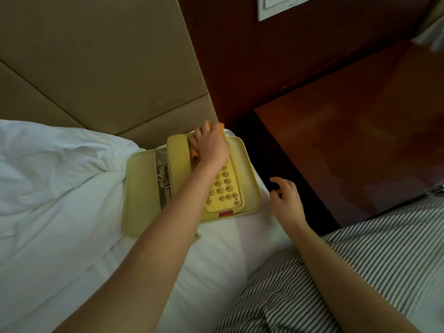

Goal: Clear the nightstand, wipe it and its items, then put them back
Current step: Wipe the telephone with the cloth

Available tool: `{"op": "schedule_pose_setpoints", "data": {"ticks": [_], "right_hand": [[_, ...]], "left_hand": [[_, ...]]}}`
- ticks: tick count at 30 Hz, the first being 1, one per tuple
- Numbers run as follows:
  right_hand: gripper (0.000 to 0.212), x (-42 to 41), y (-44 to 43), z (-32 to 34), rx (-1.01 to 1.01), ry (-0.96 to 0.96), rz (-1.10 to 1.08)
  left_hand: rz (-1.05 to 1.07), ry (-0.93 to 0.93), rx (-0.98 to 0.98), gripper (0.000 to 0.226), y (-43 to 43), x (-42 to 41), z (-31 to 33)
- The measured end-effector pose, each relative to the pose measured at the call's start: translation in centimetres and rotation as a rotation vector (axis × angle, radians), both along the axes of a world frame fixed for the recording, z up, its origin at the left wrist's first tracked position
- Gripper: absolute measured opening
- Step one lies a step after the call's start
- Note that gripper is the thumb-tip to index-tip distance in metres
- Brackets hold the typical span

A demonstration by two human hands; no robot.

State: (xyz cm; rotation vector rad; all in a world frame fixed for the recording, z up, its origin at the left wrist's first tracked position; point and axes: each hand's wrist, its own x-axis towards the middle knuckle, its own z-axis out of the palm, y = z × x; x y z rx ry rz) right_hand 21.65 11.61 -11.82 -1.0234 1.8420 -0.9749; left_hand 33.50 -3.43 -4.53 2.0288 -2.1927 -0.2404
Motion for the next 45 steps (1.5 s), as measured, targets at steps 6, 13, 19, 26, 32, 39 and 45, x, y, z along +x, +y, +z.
{"op": "schedule_pose_setpoints", "data": {"ticks": [6, 13, 19, 26, 32, 39, 45], "right_hand": [[0.040, -0.6, 0.2, -0.4, 0.013, -0.009, 0.042], [0.039, -0.4, 0.5, -0.2, 0.009, 0.029, 0.098], [0.038, -0.7, 0.6, -0.3, 0.018, 0.042, 0.092], [0.037, 0.3, 0.1, -0.4, 0.018, 0.060, 0.139], [0.042, 1.3, -0.3, -0.1, -0.015, 0.038, 0.197], [0.054, 1.6, -0.5, -0.7, 0.003, 0.017, 0.234], [0.061, 1.3, -0.4, -1.1, -0.001, 0.086, 0.290]], "left_hand": [[-0.541, -0.101, -0.143, 0.047, 9.6, 2.2, -4.0], [-0.819, -0.395, 0.035, 0.033, 6.3, 1.3, -1.2], [-0.709, -0.269, 0.334, 0.029, -5.6, 1.6, 3.1], [-0.319, 0.142, 0.622, 0.026, -8.7, 8.2, 4.4], [-0.103, 0.664, 0.384, 0.028, -4.8, 13.9, 3.5], [-0.170, 0.534, -0.389, 0.029, 4.4, 12.3, -0.7], [-0.796, 0.102, -0.484, 0.019, 11.4, 12.9, -1.9]]}}
